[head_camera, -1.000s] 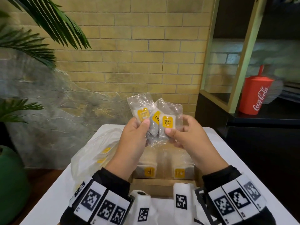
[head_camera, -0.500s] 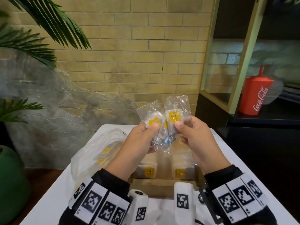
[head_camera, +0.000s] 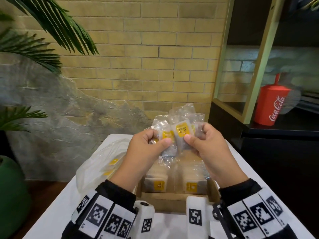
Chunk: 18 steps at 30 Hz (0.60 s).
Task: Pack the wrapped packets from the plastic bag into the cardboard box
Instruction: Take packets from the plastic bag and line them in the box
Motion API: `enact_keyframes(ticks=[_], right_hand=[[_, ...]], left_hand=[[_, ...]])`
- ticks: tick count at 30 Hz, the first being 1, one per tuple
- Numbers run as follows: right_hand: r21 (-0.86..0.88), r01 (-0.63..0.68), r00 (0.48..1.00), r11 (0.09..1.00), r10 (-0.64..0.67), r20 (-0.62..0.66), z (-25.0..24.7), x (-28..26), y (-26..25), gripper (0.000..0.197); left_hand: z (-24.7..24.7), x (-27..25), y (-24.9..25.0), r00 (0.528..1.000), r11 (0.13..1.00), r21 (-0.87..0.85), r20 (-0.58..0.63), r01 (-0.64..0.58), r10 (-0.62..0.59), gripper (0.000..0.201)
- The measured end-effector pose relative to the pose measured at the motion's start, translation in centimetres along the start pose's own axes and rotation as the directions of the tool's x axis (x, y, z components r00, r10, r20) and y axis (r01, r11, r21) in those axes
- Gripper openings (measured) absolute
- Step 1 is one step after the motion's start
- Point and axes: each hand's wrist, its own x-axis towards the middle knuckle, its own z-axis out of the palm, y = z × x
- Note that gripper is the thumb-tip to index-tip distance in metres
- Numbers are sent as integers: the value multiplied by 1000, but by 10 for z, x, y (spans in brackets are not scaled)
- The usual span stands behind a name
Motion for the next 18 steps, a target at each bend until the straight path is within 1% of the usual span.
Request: enact_keyframes(ticks=[3,5,7,13,15,17,18], right_hand=[[-16,-49,994,999,50,96,4,-3,1,18],[22,-81,986,996,77,151,3,-4,0,18],[61,-112,980,992,100,174,2,-4,-1,21],[15,-124,982,992,120,142,-4,-3,-3,26],[18,-132,983,991,129,132,-6,-2,-4,24],[2,-132,984,991,131,120,-8,-2,-4,20],[-4,-131,985,991,131,112,-8,-2,-4,18]], left_hand=[[1,-1,-1,999,999,17,42,-27,26,22],[0,-1,0,996,999,25,78,-32,30,20],[0,-2,2,991,999,31,128,-28,24,15],[-3,-3,9,969,998,41,247,-44,33,17],[-4,-4,8,961,999,30,276,-43,33,19],[-5,-4,8,952,997,52,305,-51,33,14],[-4,-5,8,950,997,58,311,-50,30,15]])
